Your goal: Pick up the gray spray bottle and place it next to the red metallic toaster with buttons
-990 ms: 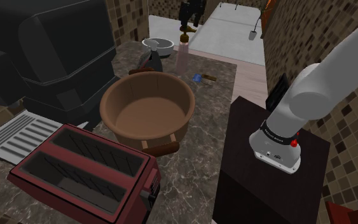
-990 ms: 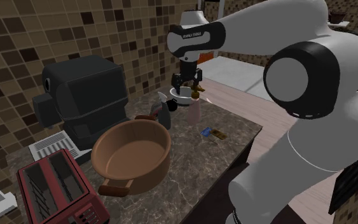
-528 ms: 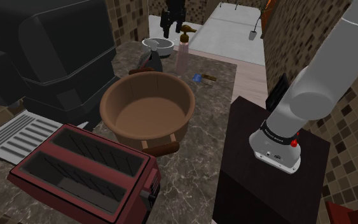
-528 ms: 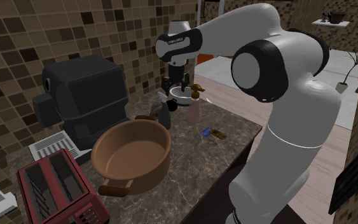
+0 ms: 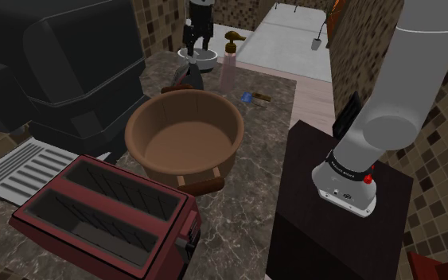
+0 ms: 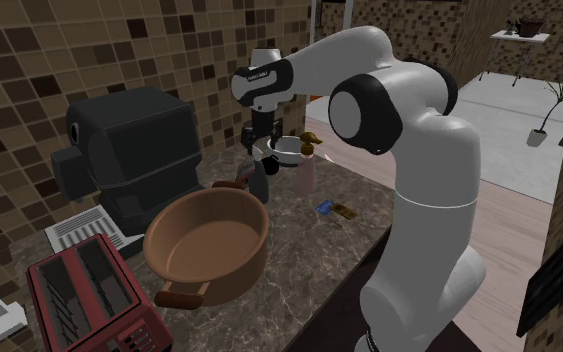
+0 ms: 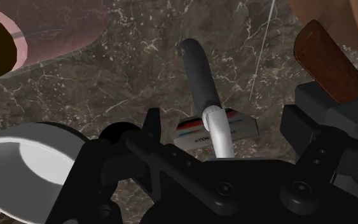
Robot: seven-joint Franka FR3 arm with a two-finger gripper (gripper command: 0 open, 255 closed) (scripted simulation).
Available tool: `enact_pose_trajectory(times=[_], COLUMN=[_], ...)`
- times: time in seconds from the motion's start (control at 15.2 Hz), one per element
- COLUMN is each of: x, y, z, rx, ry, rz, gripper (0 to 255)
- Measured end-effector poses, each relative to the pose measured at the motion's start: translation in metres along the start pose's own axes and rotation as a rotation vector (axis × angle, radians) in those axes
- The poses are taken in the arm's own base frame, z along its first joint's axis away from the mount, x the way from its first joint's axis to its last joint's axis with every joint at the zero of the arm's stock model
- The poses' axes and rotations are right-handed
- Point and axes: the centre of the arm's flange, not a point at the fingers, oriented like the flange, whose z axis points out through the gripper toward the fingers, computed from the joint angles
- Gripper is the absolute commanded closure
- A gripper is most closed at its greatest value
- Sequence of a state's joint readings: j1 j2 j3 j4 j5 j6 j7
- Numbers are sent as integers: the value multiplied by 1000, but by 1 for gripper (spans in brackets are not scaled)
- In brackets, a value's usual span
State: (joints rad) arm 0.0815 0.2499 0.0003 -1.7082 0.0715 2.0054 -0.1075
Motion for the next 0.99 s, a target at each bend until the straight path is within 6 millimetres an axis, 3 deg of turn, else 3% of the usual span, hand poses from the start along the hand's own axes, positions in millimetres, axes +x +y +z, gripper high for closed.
enact_pose_trajectory(times=[0.33, 0.73, 0.79, 0.99], x=[1, 1, 1, 1], y=[-1, -1, -1, -1], z=[27, 30, 30, 30], rx=[0, 1, 1, 1], ry=[0, 0, 0, 1], rz=[-1, -1, -1, -1], gripper=[0, 0, 255, 255])
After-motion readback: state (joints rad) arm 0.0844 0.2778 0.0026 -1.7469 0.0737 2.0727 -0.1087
